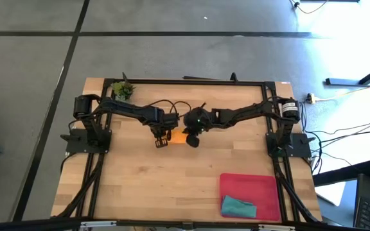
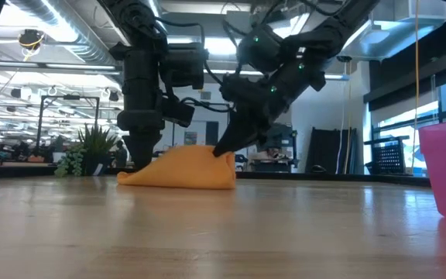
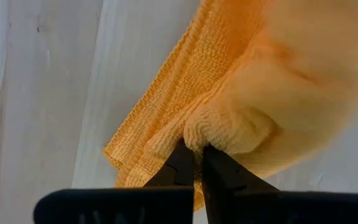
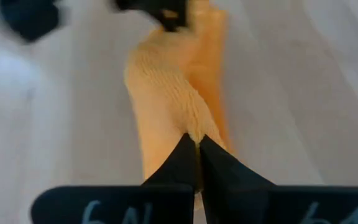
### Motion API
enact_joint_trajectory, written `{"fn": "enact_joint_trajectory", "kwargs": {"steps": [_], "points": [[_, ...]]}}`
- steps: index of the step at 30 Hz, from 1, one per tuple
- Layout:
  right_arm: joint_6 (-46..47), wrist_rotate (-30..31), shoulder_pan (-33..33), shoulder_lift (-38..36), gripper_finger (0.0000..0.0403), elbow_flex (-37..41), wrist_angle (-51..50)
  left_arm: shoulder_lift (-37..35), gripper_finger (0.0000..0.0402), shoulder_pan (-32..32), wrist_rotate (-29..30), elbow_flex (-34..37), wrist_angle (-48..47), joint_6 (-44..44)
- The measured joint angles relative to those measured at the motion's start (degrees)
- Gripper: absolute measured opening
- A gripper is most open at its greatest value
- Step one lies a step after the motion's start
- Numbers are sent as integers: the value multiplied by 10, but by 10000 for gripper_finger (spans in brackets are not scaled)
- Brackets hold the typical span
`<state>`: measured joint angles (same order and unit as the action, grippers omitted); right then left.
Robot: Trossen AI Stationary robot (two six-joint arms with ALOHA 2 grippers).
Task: Roll microfiber towels into tight, uniform cylinder then place into a basket
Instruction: Roll the orange microfiber cloth
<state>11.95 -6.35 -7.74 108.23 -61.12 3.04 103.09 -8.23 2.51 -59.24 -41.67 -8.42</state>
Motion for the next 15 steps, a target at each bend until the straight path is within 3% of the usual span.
{"fn": "enact_joint_trajectory", "kwargs": {"steps": [15], "points": [[29,-18,-31,38,7,-1,-22,0,0,1,1,0,-3,1]]}}
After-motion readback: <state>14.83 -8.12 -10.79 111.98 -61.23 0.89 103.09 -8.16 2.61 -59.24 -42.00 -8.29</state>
